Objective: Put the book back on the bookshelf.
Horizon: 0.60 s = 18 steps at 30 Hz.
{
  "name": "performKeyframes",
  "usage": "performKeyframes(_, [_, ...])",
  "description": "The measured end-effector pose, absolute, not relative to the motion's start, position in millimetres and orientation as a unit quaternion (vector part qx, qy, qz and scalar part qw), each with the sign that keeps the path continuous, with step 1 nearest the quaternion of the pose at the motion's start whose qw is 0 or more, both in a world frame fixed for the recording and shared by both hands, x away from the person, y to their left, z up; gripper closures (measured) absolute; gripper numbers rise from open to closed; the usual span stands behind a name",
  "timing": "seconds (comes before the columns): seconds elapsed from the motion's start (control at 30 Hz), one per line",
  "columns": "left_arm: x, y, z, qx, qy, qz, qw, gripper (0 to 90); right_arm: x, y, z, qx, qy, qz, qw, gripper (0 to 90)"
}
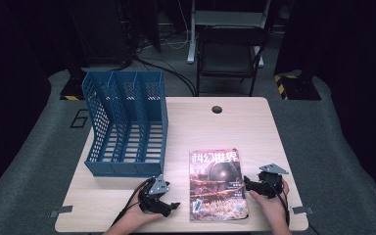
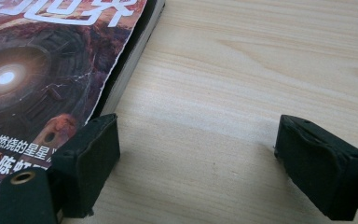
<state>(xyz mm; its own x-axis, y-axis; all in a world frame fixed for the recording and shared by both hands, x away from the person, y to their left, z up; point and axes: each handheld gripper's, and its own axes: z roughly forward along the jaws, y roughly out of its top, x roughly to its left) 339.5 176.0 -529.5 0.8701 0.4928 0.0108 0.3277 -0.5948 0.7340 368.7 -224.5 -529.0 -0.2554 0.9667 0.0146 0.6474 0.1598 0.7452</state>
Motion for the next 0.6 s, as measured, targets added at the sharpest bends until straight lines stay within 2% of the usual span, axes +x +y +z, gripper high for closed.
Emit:
performKeyframes(0.17, [339.3,175.2,-530.0,0.885,0.235,0.105,0.389,15.8,367.2,-223.7,-528.7,0.556,0.723,0.331,0.244,18.4])
performKeyframes(0.57, [339.6,174.8,-529.6,0.886,0.233,0.105,0.387,15.1,366.6,-223.8,-528.5,0.555,0.724,0.330,0.245,19.1])
performKeyframes(0.6, [339.0,174.1,-530.0,0.883,0.239,0.104,0.391,15.1,366.6,-223.5,-526.8,0.558,0.723,0.330,0.240,23.2])
